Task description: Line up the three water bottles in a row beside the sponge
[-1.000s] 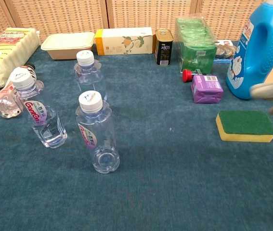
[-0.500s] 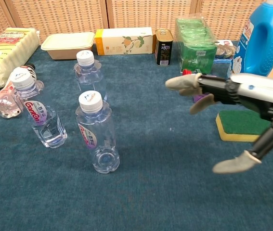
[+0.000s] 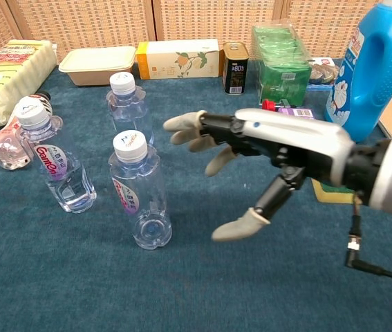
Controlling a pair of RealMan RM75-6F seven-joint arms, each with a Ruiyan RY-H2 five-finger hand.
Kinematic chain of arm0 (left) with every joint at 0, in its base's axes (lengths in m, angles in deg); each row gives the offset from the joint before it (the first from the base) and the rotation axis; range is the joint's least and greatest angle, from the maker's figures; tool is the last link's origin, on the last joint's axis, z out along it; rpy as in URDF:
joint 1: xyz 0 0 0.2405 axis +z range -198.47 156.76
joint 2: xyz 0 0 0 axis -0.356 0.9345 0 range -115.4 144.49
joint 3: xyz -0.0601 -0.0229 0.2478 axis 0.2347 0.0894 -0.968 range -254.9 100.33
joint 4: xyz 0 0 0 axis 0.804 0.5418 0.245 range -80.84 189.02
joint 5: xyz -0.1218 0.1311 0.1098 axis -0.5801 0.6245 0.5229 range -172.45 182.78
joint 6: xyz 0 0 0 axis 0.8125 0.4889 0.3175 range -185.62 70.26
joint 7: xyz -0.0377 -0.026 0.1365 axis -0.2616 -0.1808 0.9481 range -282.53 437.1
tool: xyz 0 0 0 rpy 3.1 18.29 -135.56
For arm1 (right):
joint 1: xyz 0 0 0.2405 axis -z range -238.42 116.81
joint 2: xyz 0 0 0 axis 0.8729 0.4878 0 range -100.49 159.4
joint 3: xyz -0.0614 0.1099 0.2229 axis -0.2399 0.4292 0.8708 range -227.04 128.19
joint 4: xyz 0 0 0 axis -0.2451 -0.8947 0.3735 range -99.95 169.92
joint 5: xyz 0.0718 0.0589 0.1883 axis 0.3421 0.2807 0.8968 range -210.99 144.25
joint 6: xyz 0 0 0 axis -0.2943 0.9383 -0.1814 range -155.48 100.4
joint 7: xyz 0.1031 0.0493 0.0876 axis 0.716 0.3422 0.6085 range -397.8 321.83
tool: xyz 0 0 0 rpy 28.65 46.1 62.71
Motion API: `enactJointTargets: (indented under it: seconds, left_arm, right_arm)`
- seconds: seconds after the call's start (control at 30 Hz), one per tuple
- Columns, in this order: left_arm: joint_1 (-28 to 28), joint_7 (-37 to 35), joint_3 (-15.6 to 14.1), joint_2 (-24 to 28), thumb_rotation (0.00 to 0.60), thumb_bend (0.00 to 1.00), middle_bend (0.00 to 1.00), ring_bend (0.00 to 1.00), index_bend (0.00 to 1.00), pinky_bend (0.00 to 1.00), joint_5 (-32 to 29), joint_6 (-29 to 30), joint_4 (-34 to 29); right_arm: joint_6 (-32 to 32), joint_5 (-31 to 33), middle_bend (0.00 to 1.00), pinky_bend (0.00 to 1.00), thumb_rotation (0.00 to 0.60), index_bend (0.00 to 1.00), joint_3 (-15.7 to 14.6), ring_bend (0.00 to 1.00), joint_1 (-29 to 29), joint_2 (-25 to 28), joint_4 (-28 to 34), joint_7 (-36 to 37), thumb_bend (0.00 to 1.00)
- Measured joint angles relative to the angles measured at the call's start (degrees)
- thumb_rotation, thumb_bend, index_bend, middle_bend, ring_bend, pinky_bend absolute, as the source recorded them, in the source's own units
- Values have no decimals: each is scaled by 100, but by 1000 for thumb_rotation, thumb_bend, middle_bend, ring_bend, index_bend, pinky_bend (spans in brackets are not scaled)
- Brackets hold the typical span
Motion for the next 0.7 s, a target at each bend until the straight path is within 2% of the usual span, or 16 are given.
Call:
enactJointTargets:
  seconds: [0.23, 0.4, 0.53, 0.7]
  left_arm:
    - [3, -121, 8, 20, 600, 207, 0, 0, 0, 70, -29, 13, 27]
    - [-8, -213, 15, 42, 600, 207, 0, 0, 0, 71, -55, -7, 53]
    - [-8, -259, 21, 49, 600, 207, 0, 0, 0, 71, -66, -1, 67]
    - [-10, -308, 23, 60, 600, 207, 0, 0, 0, 70, -78, -7, 81]
  right_arm:
    - [-212, 678, 148, 255, 600, 71, 245, 158, -229, -464, -95, -567, 0]
    - [-161, 1013, 241, 324, 600, 136, 330, 255, -276, -796, -249, -865, 1]
    - [-42, 1192, 379, 422, 600, 272, 377, 385, -285, -1058, -402, -1033, 36]
    - [100, 1329, 548, 612, 600, 453, 428, 522, -294, -1305, -579, -1097, 161]
